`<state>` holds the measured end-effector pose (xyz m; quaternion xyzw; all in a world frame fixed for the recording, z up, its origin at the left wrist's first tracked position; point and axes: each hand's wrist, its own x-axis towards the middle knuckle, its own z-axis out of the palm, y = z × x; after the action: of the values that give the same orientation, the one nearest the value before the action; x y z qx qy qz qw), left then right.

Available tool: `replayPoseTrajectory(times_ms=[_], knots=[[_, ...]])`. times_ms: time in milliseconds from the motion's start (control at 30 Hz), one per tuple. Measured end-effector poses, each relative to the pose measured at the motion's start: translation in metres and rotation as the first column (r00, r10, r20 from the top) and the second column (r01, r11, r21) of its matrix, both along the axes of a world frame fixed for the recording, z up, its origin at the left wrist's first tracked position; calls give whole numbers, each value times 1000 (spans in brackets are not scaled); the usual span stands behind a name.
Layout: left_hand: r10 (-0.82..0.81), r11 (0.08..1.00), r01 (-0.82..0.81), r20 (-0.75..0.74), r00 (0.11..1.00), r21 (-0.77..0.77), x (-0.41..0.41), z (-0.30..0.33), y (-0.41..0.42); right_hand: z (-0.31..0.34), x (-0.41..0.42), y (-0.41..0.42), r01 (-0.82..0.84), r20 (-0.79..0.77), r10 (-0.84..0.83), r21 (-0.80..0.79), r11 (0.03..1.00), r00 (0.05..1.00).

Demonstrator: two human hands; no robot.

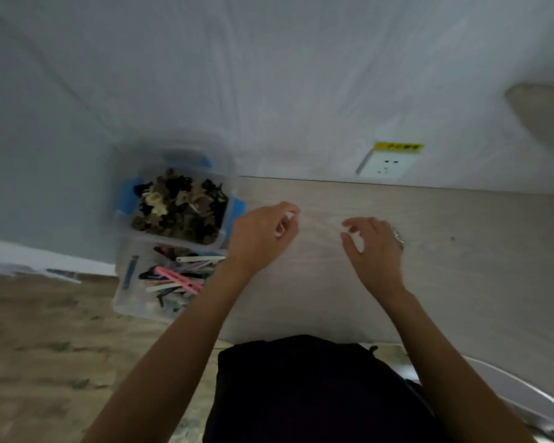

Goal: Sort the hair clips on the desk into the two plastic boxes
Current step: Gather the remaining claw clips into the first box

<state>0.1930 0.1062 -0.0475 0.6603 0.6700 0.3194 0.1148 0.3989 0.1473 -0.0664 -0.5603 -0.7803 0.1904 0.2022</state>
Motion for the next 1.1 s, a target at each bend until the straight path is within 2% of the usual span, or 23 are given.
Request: replayPoseTrajectory(times_ms=[33,100,167,233,333,500,567,633,733,833,933,1000,1100], knots=[[-60,992,62,20,998,-107,16,-5,8,-10,21,4,61,69,-62,10,998,996],[-187,926,177,2,982,-334,52,-22,28,-30,62,10,182,182,-161,-101,978,970],[-300,806,260,11,954,-531,86,-40,47,-44,87,16,230,222,-173,-265,936,960],[-351,726,296,36,936,-621,115,-56,64,-53,94,22,200,211,-132,-343,918,968],[-331,729,313,87,940,-609,149,-71,78,-58,91,31,169,172,-113,-359,918,979],[-76,829,194,238,968,-525,152,-75,74,-53,84,37,122,66,-104,-400,909,992],[55,842,163,382,922,-515,136,-67,65,-47,77,33,70,-30,-94,-460,885,995],[129,872,145,504,854,-468,116,-52,54,-34,65,28,17,-195,-144,-540,842,970],[180,912,69,546,818,-404,83,-26,36,-13,40,24,-55,-374,-216,-594,802,902],[259,943,-78,565,784,-324,38,-2,21,5,1,26,-143,-476,-166,-547,825,864],[307,945,-184,538,785,-271,-2,9,8,16,-27,27,-165,-468,-85,-468,868,880],[320,935,-181,503,802,-306,-12,7,3,14,-25,26,-95,-379,-63,-382,919,923],[244,920,-56,457,855,-388,9,-8,4,-4,10,18,115,-253,-229,-398,910,940]])
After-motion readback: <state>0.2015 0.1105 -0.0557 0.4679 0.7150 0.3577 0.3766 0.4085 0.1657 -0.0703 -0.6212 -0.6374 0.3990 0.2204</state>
